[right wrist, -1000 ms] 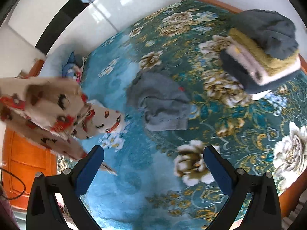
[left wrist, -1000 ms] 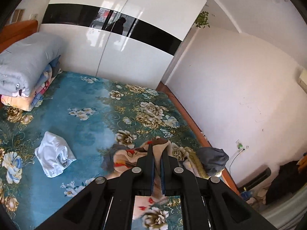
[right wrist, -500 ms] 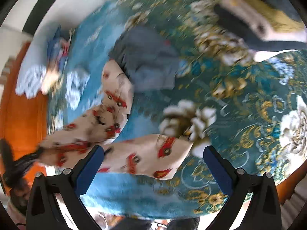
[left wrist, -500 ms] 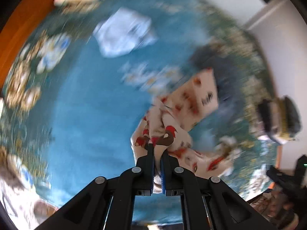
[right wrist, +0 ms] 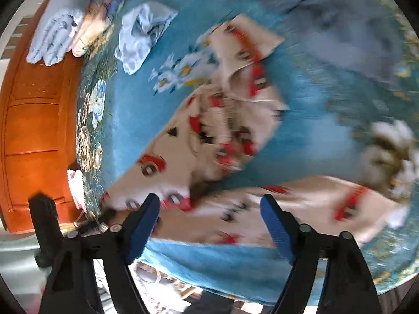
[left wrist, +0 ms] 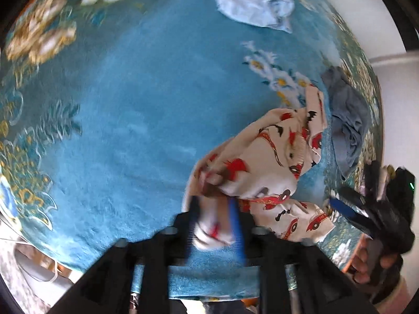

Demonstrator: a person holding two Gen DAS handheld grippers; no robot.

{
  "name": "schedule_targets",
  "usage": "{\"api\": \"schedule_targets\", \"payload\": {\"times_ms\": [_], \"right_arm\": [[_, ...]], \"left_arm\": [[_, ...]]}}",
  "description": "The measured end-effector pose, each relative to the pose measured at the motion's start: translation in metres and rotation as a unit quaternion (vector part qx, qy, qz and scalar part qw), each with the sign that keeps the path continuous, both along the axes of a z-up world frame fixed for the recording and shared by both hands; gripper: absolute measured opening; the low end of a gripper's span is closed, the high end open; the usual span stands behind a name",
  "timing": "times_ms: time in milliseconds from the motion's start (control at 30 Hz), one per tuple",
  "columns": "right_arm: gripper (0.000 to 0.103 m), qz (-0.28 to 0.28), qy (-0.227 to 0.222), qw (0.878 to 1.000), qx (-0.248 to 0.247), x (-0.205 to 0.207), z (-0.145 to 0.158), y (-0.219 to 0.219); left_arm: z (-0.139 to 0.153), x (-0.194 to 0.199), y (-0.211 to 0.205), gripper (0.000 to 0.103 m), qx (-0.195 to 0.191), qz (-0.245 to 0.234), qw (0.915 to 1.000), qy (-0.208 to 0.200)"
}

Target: Fold clothes

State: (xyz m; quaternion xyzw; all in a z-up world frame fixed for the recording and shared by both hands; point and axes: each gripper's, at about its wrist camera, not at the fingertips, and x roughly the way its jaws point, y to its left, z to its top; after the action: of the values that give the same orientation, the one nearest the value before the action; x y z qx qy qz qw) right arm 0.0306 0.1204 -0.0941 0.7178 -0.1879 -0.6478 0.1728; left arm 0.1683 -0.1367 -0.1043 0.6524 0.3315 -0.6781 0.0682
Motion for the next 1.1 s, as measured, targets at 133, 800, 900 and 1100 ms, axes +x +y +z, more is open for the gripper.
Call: {"api": "schedule_targets", "payload": {"times_ms": [133,800,900,1100], "right_arm": [[0.064,0.011,-0.011,1.000,0.014,-0.022,-0.031,-0.052],[0.003,-0.051,-0.039,0.997,0.046,-0.079,-0.055,-0.102],[0.003,-0.073,-0.004,0.997,0.004,-0.082,-0.016,-0.100],[0.003,-0.113,0.081,0.990,-0.025,-0.089,0.057,-0.089]], "left_arm": [[-0.008,0.022,-0.022,0.059,0.027,0.020,0.9994,-0.004],[-0.075,0.088,-0.044,0.059,0.134,0.117,0.9839,-0.020],[-0.074,0.091,-0.047,0.059,0.141,0.125,0.9820,-0.013],[-0.069,0.091,-0.026,0.059,0.158,0.121,0.9798,0.010]]}}
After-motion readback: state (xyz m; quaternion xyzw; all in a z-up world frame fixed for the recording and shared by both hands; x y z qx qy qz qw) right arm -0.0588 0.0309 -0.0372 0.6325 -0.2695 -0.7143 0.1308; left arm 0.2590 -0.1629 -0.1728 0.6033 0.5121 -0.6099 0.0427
